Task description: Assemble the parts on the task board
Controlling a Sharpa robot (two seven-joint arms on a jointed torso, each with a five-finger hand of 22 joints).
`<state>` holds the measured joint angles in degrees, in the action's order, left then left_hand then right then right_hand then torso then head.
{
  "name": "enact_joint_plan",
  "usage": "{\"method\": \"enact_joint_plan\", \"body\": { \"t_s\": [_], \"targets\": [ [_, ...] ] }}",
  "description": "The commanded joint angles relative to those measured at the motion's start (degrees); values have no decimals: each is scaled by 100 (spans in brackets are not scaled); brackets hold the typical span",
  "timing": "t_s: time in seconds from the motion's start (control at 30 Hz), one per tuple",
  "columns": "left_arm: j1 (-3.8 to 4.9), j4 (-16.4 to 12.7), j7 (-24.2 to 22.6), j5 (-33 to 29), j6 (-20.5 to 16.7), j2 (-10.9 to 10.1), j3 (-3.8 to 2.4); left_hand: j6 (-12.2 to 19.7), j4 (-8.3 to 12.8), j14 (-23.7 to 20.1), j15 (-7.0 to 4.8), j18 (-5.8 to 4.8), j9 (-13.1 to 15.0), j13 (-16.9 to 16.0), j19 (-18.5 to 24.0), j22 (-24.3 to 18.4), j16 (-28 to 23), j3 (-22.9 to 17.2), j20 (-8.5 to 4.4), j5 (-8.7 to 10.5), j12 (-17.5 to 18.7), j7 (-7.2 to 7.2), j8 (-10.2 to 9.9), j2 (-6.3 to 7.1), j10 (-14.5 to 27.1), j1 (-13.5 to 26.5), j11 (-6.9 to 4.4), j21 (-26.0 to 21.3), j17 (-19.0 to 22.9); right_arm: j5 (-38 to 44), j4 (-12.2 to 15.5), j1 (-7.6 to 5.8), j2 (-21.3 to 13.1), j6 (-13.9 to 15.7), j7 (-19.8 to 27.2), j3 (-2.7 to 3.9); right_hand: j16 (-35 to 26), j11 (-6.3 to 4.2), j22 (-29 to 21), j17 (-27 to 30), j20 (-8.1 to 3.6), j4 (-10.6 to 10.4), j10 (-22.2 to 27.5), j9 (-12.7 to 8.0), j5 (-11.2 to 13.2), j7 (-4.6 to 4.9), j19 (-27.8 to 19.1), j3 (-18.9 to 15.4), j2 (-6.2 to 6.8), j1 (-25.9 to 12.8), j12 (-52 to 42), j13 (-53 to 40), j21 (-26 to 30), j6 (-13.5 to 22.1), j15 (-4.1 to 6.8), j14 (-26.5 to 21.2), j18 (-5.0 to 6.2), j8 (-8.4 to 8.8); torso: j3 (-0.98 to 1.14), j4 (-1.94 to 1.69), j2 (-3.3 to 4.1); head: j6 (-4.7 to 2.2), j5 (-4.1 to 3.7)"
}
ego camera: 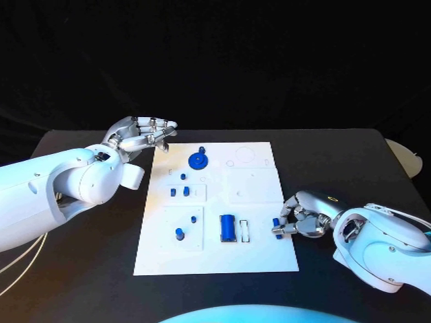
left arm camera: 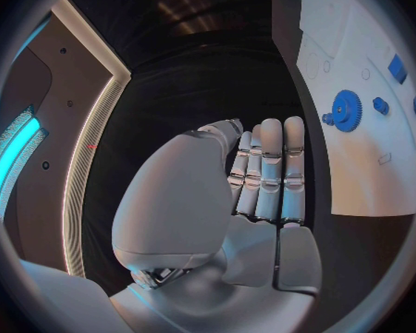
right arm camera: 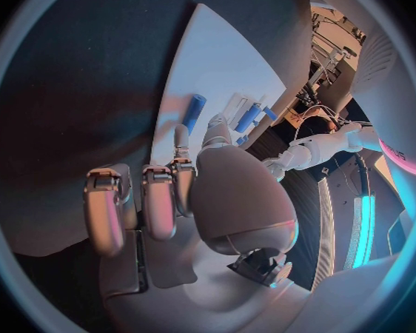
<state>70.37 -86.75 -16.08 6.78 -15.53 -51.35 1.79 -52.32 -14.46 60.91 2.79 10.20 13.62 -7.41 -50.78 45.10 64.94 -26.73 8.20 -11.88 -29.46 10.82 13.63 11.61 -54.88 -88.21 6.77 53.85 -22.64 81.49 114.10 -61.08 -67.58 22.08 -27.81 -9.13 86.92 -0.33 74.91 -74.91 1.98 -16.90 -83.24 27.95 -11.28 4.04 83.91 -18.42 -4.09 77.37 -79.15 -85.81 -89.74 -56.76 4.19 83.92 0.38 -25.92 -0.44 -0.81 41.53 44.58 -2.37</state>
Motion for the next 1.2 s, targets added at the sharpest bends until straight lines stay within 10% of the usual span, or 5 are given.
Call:
{"method": "enact_joint_plan", "body": {
  "t_s": [0.03,0.5,0.73,1.2],
  "targets": [
    [1,-11,-36,-12,95,7,-3,22,-2,40,-7,35,8,-8,-35,-6,-35,-48,10,23,-27,-1,-4,12,23,59,6,-24,5,259,-33,40,51,-49,-185,-1,-36,4,1509,-598,41,11,-26,-2,18,-4,609,-32,-153,106,415,562,-26,-38,-28,428,-38,28,1,-3,5,2,8],
    [1,-17,-30,-12,103,-2,-3,22,-2,40,-7,35,8,-8,-35,-6,-35,-48,10,23,-27,-1,-4,12,23,59,6,-24,5,774,-173,152,276,-145,-273,-1,-23,-30,1509,-642,27,62,-40,12,-12,-45,609,-41,-185,351,404,549,-26,-92,-3,438,-38,50,2,2,0,21,16],
    [1,-19,-26,-12,108,-8,-3,22,-2,40,-7,35,8,-8,-35,-6,-35,-48,10,23,-27,-1,-4,12,23,59,6,-24,5,1048,-198,219,385,-248,-354,0,-3,-122,1509,-703,-45,429,-41,7,383,-143,609,360,-346,1456,404,535,-26,-140,81,450,-38,104,1,-3,0,32,21],
    [1,-26,-23,-12,108,-15,-3,25,11,41,-8,35,11,-9,-40,-10,-40,-63,10,24,-33,-1,2,15,26,71,6,-33,7,1269,-145,244,430,-240,-513,0,9,-121,1509,-747,-65,293,-37,-21,-110,-140,609,683,-246,1879,449,544,-26,-189,83,457,-38,221,-3,-6,-1,39,13]
  ]
}}
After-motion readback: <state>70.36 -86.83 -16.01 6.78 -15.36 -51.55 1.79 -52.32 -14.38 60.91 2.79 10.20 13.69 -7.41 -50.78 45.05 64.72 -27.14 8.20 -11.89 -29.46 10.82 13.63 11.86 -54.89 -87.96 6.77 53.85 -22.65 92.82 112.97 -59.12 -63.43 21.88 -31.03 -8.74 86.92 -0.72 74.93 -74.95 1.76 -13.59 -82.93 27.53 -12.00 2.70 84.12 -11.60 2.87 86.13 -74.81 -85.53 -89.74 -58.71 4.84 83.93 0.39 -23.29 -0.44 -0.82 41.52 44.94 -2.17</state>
